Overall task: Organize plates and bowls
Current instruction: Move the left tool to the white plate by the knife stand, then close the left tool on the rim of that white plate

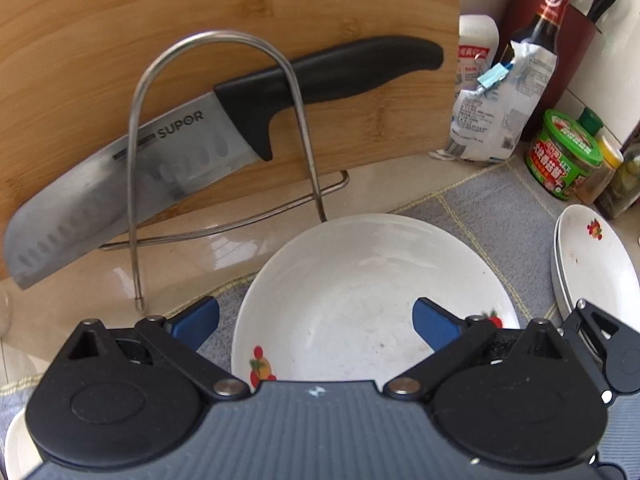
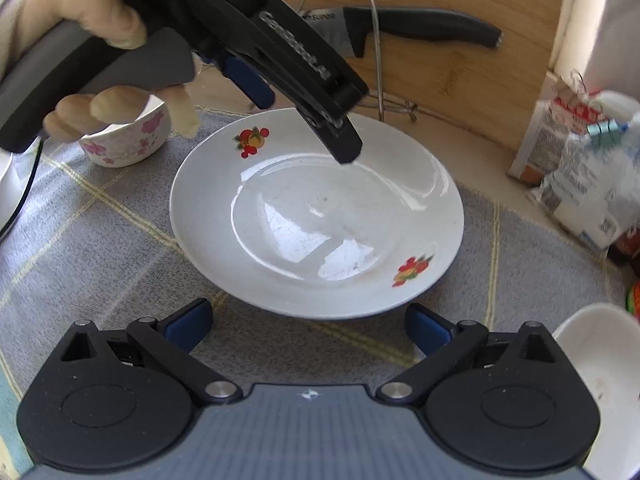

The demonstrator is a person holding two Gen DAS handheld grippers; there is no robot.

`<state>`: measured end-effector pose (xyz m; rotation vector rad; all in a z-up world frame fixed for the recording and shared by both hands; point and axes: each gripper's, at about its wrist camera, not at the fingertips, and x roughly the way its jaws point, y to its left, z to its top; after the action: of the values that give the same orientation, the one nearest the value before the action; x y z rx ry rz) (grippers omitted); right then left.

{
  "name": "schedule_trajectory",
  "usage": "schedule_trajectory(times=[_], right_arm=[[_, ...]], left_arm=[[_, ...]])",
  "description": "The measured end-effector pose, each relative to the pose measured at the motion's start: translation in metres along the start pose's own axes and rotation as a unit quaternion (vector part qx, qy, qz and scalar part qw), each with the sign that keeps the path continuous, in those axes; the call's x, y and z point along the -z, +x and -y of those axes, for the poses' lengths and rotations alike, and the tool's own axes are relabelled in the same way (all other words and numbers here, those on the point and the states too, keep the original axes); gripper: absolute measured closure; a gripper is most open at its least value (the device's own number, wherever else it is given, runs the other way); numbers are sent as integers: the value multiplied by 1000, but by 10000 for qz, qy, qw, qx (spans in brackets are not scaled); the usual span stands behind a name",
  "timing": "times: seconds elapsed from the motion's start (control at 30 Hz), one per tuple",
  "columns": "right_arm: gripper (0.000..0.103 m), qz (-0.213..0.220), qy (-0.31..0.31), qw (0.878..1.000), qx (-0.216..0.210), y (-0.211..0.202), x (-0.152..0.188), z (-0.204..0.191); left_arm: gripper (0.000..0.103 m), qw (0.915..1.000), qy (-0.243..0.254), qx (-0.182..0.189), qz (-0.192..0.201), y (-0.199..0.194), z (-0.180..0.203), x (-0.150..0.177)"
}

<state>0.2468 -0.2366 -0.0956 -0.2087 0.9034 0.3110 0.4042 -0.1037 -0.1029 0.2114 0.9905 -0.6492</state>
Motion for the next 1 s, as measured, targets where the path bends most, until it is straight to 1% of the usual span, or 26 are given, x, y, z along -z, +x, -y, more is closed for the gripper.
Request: schedule_trajectory(times=[0.1, 0.2, 0.27, 0.4, 0.5, 1.0], right_arm=[[0, -43, -79, 9999, -61, 5, -6, 6], [0, -93, 23, 9999, -122, 9, -11, 13], [0, -93, 106, 9998, -133, 11, -11, 17], [0, -50, 70, 9998, -157, 12, -12, 20], [0, -24, -8, 9998, -198, 12, -11, 19], [0, 73, -148, 9993, -341, 12, -11, 22]], left_arm=[[1, 9998, 3, 145, -135, 6, -3, -4], [3, 9993, -32, 241, -282, 11, -5, -7], [3, 9990, -31, 302, -315, 11, -6, -8], [4, 9986, 6, 396, -345, 13, -7, -12], [8, 9979, 25, 492, -423, 16, -6, -15], [9, 9962, 171, 481, -699, 25, -2, -17]])
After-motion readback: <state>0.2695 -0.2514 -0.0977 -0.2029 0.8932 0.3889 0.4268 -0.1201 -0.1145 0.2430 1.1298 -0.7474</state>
